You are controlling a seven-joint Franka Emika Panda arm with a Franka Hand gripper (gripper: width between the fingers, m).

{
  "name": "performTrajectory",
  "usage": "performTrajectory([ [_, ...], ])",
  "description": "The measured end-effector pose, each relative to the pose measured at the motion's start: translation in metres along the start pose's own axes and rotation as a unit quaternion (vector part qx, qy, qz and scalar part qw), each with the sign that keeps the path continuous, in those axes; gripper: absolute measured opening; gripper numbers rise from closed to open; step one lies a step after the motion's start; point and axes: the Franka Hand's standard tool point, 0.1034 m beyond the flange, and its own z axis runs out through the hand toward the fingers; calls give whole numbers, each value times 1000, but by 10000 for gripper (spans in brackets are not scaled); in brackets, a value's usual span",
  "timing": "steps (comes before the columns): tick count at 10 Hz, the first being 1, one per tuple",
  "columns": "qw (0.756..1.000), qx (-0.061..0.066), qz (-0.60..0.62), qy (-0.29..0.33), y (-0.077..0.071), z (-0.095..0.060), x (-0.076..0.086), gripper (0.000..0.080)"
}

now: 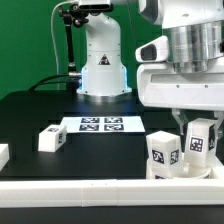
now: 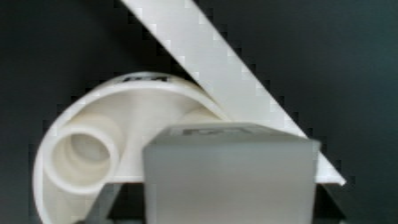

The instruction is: Assemble stool

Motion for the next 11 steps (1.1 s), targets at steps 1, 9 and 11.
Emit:
performTrajectory([
  [1, 999, 4, 47, -6, 0, 1, -2, 343],
  [9, 999, -2, 25, -26, -5, -11, -4, 642],
  [11, 999, -10, -19, -40, -18, -24, -11, 648],
])
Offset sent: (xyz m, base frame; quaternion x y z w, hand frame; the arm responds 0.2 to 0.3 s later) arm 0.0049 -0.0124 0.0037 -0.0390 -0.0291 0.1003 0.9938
